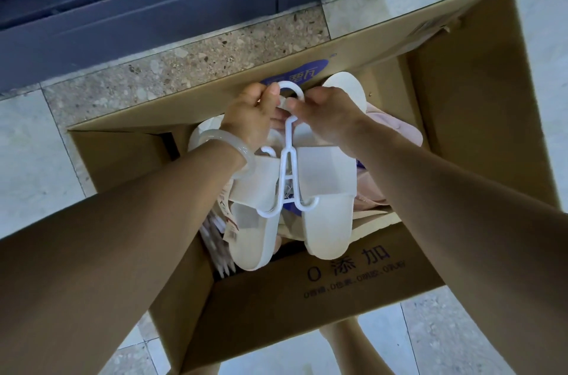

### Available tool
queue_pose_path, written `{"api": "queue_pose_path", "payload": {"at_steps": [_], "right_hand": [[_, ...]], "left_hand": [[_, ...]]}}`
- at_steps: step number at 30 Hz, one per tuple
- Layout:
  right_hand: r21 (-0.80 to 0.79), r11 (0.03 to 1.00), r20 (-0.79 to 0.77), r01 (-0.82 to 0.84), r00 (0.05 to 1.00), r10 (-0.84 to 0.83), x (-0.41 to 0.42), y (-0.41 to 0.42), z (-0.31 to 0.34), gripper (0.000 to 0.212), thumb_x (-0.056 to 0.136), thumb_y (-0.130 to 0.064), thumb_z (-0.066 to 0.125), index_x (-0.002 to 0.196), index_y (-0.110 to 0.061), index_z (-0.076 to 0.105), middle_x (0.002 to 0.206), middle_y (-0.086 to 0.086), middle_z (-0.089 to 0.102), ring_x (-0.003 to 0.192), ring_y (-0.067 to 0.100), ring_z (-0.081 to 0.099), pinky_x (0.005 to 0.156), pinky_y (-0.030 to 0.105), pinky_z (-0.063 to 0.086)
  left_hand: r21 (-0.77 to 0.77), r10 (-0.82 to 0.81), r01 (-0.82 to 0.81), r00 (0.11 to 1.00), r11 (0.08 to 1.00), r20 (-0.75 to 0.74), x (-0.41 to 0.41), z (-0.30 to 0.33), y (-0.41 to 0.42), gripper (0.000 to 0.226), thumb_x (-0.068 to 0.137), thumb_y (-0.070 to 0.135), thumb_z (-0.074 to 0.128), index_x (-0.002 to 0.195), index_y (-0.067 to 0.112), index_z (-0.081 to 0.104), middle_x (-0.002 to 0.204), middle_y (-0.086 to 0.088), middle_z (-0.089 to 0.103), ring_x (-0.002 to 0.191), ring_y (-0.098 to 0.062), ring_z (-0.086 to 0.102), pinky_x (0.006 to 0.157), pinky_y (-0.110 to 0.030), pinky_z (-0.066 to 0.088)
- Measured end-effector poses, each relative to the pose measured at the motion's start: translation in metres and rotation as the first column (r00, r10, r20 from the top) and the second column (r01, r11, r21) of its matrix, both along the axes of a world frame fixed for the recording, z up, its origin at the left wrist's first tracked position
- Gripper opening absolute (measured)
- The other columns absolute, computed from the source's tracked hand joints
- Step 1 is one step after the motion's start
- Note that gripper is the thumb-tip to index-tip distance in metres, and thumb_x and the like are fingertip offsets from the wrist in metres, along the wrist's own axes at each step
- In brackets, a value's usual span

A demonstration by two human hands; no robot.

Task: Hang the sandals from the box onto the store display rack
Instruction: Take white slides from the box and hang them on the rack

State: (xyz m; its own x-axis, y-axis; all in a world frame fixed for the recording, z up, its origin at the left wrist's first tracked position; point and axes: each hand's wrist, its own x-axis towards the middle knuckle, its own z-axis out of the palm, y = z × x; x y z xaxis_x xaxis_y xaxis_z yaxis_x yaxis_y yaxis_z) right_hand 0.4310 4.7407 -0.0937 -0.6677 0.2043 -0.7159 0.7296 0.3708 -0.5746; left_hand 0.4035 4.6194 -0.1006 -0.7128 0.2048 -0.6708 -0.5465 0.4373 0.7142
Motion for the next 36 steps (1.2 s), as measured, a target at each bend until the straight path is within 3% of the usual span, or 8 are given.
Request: {"api": "queue_pose_path", "payload": {"at_steps": [4, 7, 11, 16, 24, 29, 32, 36], "right_hand": [[0.085, 0.992, -0.005, -0.089, 0.996, 0.09, 0.014, 0.0, 0.011, 0.027, 0.096, -0.025, 0.044, 0.107, -0.005, 0.059, 0.09, 0.003, 0.053, 0.086, 0.021, 0.051, 0.063, 0.025, 0.032], [0.149, 0.977, -0.028, -0.152, 0.987, 0.158, 0.032, 0.003, 0.052, 0.029, 0.099, -0.026, 0.038, 0.112, -0.004, 0.052, 0.09, 0.007, 0.049, 0.086, 0.024, 0.047, 0.059, 0.021, 0.022], [0.207, 0.956, -0.046, -0.207, 0.974, 0.221, 0.028, 0.004, 0.126, 0.029, 0.1, -0.026, 0.036, 0.114, -0.005, 0.051, 0.09, 0.009, 0.052, 0.089, 0.029, 0.052, 0.049, 0.023, 0.029], [0.349, 0.915, -0.14, -0.201, 0.955, 0.263, -0.002, 0.011, 0.245, 0.029, 0.1, -0.027, 0.032, 0.106, -0.005, 0.05, 0.107, 0.019, 0.061, 0.087, 0.029, 0.052, 0.063, 0.024, 0.027], [0.593, 0.804, -0.402, -0.042, 0.85, 0.341, -0.019, -0.013, 0.48, 0.032, 0.1, -0.033, 0.033, 0.08, -0.009, 0.036, 0.08, 0.011, 0.049, 0.077, 0.028, 0.048, 0.068, 0.035, 0.039], [0.583, 0.81, -0.504, -0.067, 0.751, 0.425, -0.011, -0.047, 0.627, 0.04, 0.099, -0.037, 0.032, 0.063, -0.021, 0.026, 0.073, 0.008, 0.053, 0.08, 0.034, 0.059, 0.075, 0.044, 0.048], [0.506, 0.858, -0.587, -0.084, 0.695, 0.415, -0.004, -0.067, 0.689, 0.04, 0.099, -0.036, 0.035, 0.064, -0.016, 0.032, 0.066, 0.001, 0.042, 0.076, 0.025, 0.054, 0.07, 0.035, 0.041], [0.39, 0.916, -0.721, -0.097, 0.587, 0.369, 0.012, -0.094, 0.744, 0.035, 0.099, -0.029, 0.039, 0.079, -0.002, 0.048, 0.084, 0.027, 0.054, 0.073, 0.024, 0.048, 0.07, 0.035, 0.042]], "left_hand": [[-0.252, -0.516, 0.483, 0.853, 0.839, -0.083, 0.002, 0.018, -0.013, 0.031, 0.099, 0.038, 0.035, 0.101, 0.012, 0.052, 0.099, -0.011, 0.063, 0.096, -0.028, 0.059, 0.084, -0.035, 0.046], [-0.318, -0.762, 0.725, 0.648, 0.611, 0.011, 0.01, 0.047, -0.024, 0.031, 0.101, 0.034, 0.029, 0.109, 0.011, 0.048, 0.104, -0.012, 0.06, 0.101, -0.033, 0.055, 0.075, -0.032, 0.037], [-0.218, -0.695, 0.67, 0.716, 0.71, -0.061, 0.01, 0.1, -0.024, 0.034, 0.1, 0.036, 0.03, 0.112, 0.008, 0.046, 0.105, -0.015, 0.061, 0.102, -0.034, 0.056, 0.088, -0.041, 0.043], [0.038, -0.654, 0.662, 0.746, 0.748, -0.126, -0.019, 0.207, -0.015, 0.042, 0.071, 0.067, 0.035, 0.103, 0.051, 0.058, 0.117, 0.006, 0.064, 0.114, -0.017, 0.057, 0.105, -0.043, 0.04], [0.159, -0.69, 0.738, 0.671, 0.656, -0.272, -0.061, 0.451, -0.023, 0.019, 0.08, 0.029, 0.067, 0.069, 0.043, 0.072, 0.077, 0.025, 0.07, 0.088, 0.01, 0.061, 0.094, -0.014, 0.043], [0.097, -0.828, 0.882, 0.467, 0.462, -0.31, -0.064, 0.6, -0.064, 0.038, 0.053, 0.048, 0.065, 0.089, 0.038, 0.073, 0.107, 0.014, 0.071, 0.11, -0.001, 0.059, 0.103, -0.022, 0.04], [0.121, -0.81, 0.868, 0.494, 0.482, -0.317, -0.056, 0.658, -0.089, 0.034, 0.051, 0.042, 0.069, 0.083, 0.039, 0.075, 0.096, 0.016, 0.073, 0.099, 0.003, 0.063, 0.096, -0.016, 0.044], [0.128, -0.716, 0.798, 0.588, 0.589, -0.377, -0.039, 0.712, -0.121, 0.027, 0.066, 0.021, 0.069, 0.091, 0.027, 0.075, 0.091, 0.012, 0.073, 0.09, 0.002, 0.065, 0.091, -0.017, 0.048]]}}
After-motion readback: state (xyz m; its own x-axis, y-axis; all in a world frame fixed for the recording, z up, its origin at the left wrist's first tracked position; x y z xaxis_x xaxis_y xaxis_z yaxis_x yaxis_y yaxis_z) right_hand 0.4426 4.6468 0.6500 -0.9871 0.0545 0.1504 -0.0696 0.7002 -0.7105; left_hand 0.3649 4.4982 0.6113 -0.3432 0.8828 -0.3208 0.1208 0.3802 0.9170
